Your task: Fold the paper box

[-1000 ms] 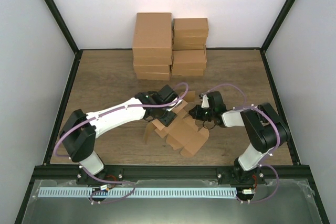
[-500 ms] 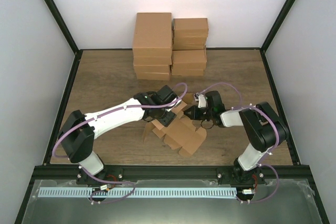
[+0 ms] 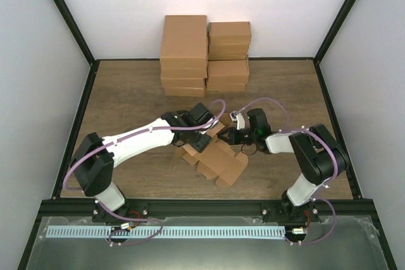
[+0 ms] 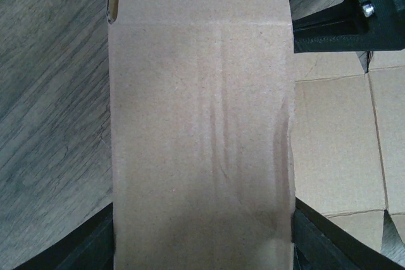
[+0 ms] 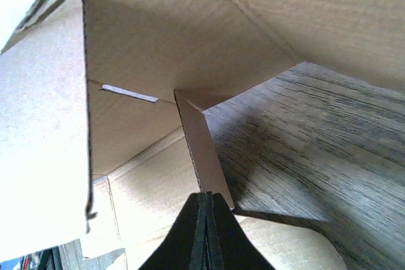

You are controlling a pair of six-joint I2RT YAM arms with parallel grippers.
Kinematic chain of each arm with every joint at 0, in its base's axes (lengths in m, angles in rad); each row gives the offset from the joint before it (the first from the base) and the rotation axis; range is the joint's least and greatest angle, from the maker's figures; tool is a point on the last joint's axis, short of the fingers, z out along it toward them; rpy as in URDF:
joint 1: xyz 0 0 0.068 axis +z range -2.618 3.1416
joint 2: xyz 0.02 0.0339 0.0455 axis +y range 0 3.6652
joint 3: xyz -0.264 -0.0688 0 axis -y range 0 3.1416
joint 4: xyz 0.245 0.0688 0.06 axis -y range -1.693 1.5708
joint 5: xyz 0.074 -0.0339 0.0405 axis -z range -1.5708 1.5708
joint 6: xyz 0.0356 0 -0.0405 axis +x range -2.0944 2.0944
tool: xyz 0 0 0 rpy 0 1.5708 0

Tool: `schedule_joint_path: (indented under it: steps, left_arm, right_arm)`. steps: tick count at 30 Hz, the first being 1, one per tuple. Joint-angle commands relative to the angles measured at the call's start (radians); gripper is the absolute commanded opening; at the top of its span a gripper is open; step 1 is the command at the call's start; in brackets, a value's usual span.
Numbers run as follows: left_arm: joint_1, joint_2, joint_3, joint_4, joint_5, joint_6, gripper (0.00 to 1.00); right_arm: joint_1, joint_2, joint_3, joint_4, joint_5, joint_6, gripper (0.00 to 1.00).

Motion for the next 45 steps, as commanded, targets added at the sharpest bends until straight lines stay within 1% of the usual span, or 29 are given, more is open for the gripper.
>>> schedule_joint_path:
  steps: [1, 11, 20, 29, 36, 39, 45]
  left_arm:
    - [-0.007, 0.003, -0.003, 0.028, 0.012, -0.007, 0.63]
    - [-0.018, 0.013, -0.033, 0.057, 0.033, -0.045, 0.62]
    - [-0.02, 0.006, -0.059, 0.069, 0.037, -0.066, 0.62]
    - [-0.021, 0.004, -0.069, 0.073, 0.037, -0.072, 0.62]
    - [-0.021, 0.004, -0.074, 0.076, 0.038, -0.075, 0.62]
    - [-0.02, 0.004, -0.075, 0.076, 0.037, -0.075, 0.62]
    - [-0.021, 0.004, -0.072, 0.072, 0.031, -0.074, 0.62]
  right_arm:
    - [0.017, -0.001, 0.013, 0.031, -0.032, -0.023, 0.01]
    - [0.072, 0.021, -0.001, 0.061, -0.059, -0.02, 0.01]
    - [0.095, 0.04, -0.048, 0.102, -0.085, -0.01, 0.02]
    - [0.123, 0.01, -0.063, 0.095, -0.092, -0.025, 0.03]
    - [0.137, 0.025, -0.082, 0.094, -0.089, -0.013, 0.04]
    - [0.139, 0.007, -0.097, 0.094, -0.069, -0.004, 0.04]
    - [0.14, -0.127, -0.104, 0.015, 0.058, -0.018, 0.04]
